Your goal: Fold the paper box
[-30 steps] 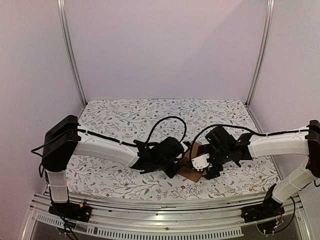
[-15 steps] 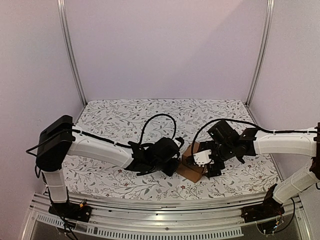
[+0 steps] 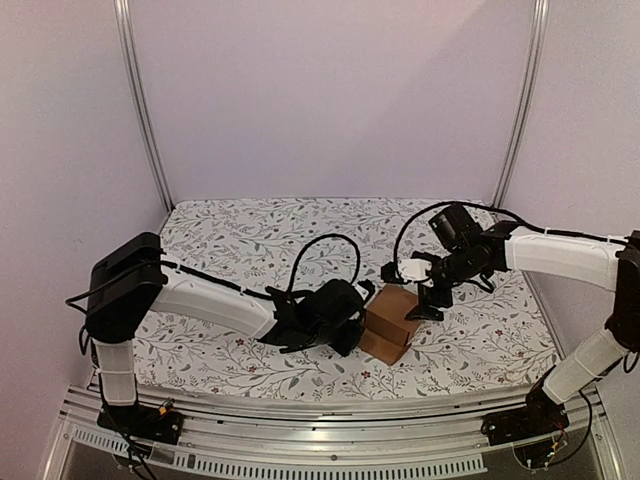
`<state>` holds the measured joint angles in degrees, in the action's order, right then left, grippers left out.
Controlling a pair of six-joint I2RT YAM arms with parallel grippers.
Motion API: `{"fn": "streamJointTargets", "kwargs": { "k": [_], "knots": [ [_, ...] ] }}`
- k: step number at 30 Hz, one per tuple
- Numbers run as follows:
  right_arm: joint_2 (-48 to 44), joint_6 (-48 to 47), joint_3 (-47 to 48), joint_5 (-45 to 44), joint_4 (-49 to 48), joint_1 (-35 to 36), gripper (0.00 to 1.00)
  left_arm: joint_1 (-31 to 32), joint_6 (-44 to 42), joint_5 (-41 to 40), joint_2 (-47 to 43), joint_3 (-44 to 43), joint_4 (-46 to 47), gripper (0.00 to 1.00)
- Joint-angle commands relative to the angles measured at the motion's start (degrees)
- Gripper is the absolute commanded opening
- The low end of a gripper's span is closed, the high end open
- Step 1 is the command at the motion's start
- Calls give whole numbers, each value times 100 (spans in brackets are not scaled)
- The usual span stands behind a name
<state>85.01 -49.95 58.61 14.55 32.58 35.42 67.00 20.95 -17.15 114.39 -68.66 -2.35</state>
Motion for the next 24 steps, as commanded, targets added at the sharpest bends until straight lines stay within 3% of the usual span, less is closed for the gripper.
{"fn": "streamJointTargets", "kwargs": {
  "k": [1, 17, 21, 24],
  "knots": [
    [477, 496, 223, 15, -2, -2, 99, -56, -500, -154, 67, -169, 56, 2],
    [818, 2006, 973, -34, 1163, -41, 99, -463, -1553, 255, 131, -453, 30, 1],
    [606, 2105, 1013, -19, 1228, -169, 99, -461, -918, 324, -171, -281, -220, 30],
    [547, 2049, 1044, -147, 1145, -371, 99, -426, -503, 533, -422, 112, 53, 38]
  ]
}}
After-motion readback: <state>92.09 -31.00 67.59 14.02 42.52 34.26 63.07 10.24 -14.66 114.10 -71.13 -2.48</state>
